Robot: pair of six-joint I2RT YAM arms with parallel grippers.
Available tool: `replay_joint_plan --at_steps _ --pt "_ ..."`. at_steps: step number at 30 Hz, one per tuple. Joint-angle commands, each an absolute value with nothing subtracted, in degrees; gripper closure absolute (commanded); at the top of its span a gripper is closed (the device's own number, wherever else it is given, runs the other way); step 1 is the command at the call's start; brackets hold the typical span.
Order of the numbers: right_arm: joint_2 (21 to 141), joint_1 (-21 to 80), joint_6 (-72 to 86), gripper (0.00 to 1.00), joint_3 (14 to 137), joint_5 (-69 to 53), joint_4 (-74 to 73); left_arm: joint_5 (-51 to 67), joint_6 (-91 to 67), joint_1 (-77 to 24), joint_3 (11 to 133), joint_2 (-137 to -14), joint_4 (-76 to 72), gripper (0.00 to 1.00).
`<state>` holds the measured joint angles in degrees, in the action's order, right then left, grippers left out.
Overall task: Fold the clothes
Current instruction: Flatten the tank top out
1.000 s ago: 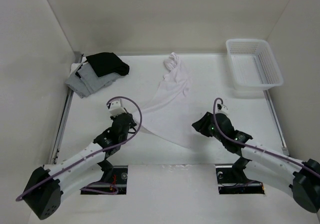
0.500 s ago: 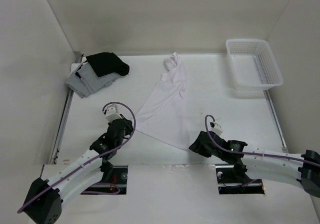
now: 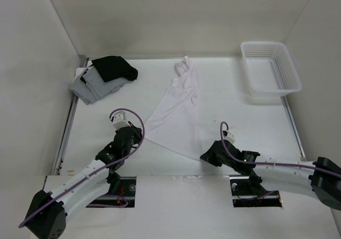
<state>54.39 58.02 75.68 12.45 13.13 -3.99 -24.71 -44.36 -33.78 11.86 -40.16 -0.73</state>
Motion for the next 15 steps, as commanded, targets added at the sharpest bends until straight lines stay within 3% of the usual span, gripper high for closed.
replay_joint_plan --at_steps 1,5,8,15 --pt "53.3 57.1 73.5 0.89 12.1 12.7 0.9 -24.2 -44.5 -33.5 13.5 -39.4 -3.3 0.97" --pt "47.5 56.0 68.0 1.00 15.0 12.9 0.4 -24.5 -43.0 -33.4 17.7 -38.0 -2.6 0.97" --pt "39.2 55.3 63.2 1.00 22.0 14.3 -6.6 -24.5 -40.7 -32.8 24.2 -35.4 -0.1 0.98" --pt "35.8 58.7 43.8 1.00 58.3 29.7 -29.2 -28.0 -35.3 -34.1 48.7 -32.3 0.9 0.98"
